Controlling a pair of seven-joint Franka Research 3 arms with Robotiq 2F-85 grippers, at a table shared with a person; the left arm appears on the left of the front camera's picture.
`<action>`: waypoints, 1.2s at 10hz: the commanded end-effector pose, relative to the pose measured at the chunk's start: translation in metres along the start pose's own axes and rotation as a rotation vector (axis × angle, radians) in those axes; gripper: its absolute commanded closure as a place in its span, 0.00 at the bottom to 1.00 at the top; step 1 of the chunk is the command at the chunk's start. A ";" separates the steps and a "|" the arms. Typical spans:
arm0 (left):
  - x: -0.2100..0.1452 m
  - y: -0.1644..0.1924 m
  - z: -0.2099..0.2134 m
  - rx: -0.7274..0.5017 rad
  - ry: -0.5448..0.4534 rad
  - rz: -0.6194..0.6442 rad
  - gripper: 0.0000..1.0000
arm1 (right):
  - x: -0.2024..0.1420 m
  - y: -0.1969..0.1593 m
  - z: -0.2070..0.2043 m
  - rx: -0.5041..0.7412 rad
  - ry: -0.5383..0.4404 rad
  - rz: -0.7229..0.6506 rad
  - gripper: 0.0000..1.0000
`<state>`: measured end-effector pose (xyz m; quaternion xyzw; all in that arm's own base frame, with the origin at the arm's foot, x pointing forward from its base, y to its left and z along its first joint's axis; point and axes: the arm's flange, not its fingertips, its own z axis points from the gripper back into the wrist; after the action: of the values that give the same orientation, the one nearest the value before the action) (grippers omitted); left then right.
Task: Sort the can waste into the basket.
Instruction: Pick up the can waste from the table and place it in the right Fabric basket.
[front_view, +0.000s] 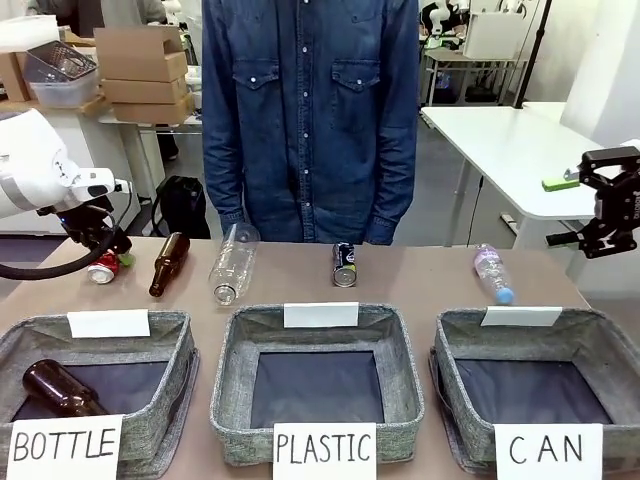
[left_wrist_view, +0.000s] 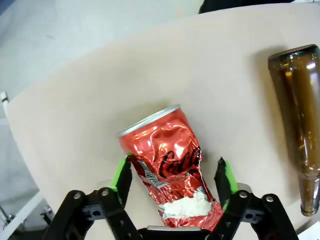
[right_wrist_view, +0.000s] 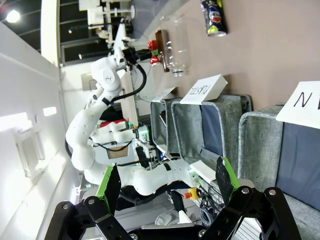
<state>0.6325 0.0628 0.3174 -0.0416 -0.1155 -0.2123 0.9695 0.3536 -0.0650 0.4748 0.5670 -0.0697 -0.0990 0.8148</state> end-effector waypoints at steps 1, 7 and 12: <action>0.002 -0.001 -0.001 0.045 0.016 0.012 1.00 | 0.001 0.001 0.000 0.015 0.002 0.026 0.00; -0.002 0.003 0.010 0.041 -0.022 0.035 1.00 | 0.001 0.001 0.000 0.015 0.002 0.026 0.00; -0.086 -0.048 0.197 -0.150 -0.450 -0.184 1.00 | 0.001 0.001 0.000 0.015 0.002 0.026 0.00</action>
<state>0.5643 0.0682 0.4625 -0.0900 -0.2689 -0.2323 0.9304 0.3539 -0.0653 0.4757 0.5665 -0.0706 -0.0986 0.8151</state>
